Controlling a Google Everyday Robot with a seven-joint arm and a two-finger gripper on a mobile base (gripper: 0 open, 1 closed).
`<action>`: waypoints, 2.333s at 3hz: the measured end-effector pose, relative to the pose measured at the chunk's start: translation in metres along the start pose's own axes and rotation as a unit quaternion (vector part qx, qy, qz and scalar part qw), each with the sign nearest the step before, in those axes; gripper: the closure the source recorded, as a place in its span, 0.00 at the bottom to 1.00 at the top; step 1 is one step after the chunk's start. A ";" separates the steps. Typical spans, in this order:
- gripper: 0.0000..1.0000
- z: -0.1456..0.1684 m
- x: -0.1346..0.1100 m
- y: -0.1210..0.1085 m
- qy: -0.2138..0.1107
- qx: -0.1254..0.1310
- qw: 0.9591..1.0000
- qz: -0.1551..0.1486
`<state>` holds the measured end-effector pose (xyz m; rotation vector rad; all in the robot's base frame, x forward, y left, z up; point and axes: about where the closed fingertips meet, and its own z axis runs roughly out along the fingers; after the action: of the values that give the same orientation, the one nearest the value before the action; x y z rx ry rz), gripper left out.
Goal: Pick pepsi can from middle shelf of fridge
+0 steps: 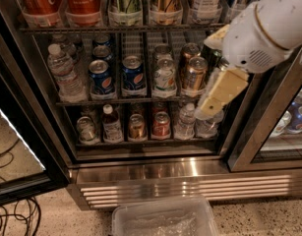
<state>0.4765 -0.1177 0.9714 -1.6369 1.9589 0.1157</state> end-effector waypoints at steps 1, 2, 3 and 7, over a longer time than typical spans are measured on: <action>0.00 0.020 -0.044 -0.001 -0.071 0.005 0.997 -0.006; 0.00 0.020 -0.044 -0.001 -0.071 0.005 0.997 -0.006; 0.00 0.035 -0.053 0.005 -0.083 -0.004 0.997 -0.009; 0.00 0.119 -0.098 0.040 -0.189 0.038 0.978 0.082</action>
Offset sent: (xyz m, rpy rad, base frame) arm 0.0095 0.0374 0.0006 0.1001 -0.0336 0.0427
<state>0.4918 0.0278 0.9082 -1.2913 1.7759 0.3820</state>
